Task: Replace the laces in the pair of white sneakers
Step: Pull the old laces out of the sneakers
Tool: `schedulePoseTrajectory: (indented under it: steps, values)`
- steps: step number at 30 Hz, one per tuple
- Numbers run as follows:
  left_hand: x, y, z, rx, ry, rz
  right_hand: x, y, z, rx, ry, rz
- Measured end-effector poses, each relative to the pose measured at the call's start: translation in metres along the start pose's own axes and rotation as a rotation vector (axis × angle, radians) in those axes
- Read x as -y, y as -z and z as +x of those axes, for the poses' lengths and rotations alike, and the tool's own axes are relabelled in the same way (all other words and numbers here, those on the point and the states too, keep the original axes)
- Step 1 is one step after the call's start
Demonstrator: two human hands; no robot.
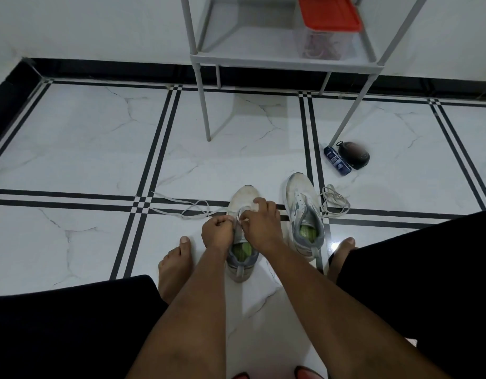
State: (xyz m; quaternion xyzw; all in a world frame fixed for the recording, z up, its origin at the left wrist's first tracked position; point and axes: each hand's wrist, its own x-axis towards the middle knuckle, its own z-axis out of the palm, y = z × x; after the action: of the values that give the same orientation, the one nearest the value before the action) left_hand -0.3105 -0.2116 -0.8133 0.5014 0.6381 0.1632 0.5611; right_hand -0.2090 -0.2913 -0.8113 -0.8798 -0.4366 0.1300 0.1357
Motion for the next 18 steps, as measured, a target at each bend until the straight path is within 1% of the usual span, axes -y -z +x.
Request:
schedulePoseTrajectory:
  steps: [5,7,9,12,13,14,15,16,18]
  values:
    - [0.000,0.001,0.001,-0.005,-0.003,0.013,-0.003,0.008,0.004,0.012,-0.023,0.078]
    - [-0.001,0.001,0.001,-0.004,-0.006,0.019,-0.001,0.019,0.012,-0.013,-0.096,0.153]
    - [0.000,0.001,0.002,-0.011,-0.015,0.024,0.001,0.039,0.023,-0.053,-0.250,0.310]
    - [0.001,0.001,0.002,-0.006,-0.006,0.021,-0.003,0.069,0.041,-0.171,-0.545,0.636]
    - [0.000,0.001,0.002,-0.002,-0.004,0.019,-0.006,0.074,0.043,-0.195,-0.620,0.681]
    - [0.000,0.001,0.002,0.001,-0.005,0.019,-0.008,0.075,0.043,-0.203,-0.661,0.663]
    - [-0.001,0.001,0.002,0.001,-0.009,0.019,-0.010,0.073,0.040,-0.198,-0.661,0.589]
    - [-0.001,0.001,0.001,-0.001,-0.008,0.017,-0.012,0.068,0.035,-0.186,-0.614,0.490]
    - [-0.002,0.001,0.000,-0.008,-0.007,0.021,-0.009,0.053,0.024,-0.131,-0.434,0.323]
